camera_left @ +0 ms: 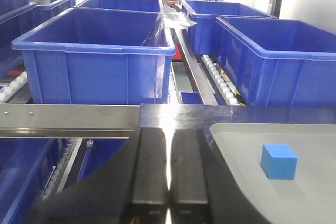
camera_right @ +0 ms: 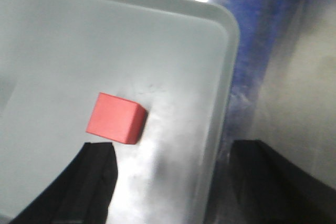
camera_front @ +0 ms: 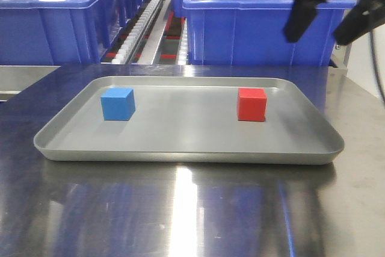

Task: Sort and place red and blue blocks on shelf
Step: 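Lower the open right gripper over the red cube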

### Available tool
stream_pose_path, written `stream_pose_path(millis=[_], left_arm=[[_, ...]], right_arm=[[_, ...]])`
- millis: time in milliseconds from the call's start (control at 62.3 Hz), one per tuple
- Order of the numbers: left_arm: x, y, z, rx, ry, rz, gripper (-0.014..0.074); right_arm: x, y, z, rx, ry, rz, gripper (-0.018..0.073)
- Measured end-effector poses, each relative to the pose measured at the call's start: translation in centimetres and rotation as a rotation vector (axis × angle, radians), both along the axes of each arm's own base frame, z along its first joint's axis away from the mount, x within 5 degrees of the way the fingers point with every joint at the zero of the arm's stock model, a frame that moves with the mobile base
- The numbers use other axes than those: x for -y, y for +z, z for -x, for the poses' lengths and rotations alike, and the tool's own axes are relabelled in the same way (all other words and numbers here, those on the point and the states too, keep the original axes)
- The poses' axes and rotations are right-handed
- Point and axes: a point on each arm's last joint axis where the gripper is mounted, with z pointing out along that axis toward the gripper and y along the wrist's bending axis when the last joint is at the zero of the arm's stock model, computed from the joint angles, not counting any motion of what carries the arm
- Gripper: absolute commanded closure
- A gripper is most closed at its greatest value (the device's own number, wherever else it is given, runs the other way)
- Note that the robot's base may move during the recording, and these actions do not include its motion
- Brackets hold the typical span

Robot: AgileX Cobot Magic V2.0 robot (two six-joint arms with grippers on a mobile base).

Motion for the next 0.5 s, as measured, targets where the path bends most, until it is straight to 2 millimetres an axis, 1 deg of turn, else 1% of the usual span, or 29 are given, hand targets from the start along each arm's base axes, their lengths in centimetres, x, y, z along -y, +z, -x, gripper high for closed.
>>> stream_pose_path(millis=[257, 498], left_arm=[[0.0, 0.0, 0.0, 0.0, 0.0, 0.0, 0.0473], [0.0, 0.0, 0.0, 0.0, 0.0, 0.0, 0.0473]], right_arm=[[-2.7, -1.4, -1.5, -0.05, 0.054, 0.009, -0.0003], [-4.1, -2.5, -2.7, -0.08, 0.074, 0.017, -0.0003]])
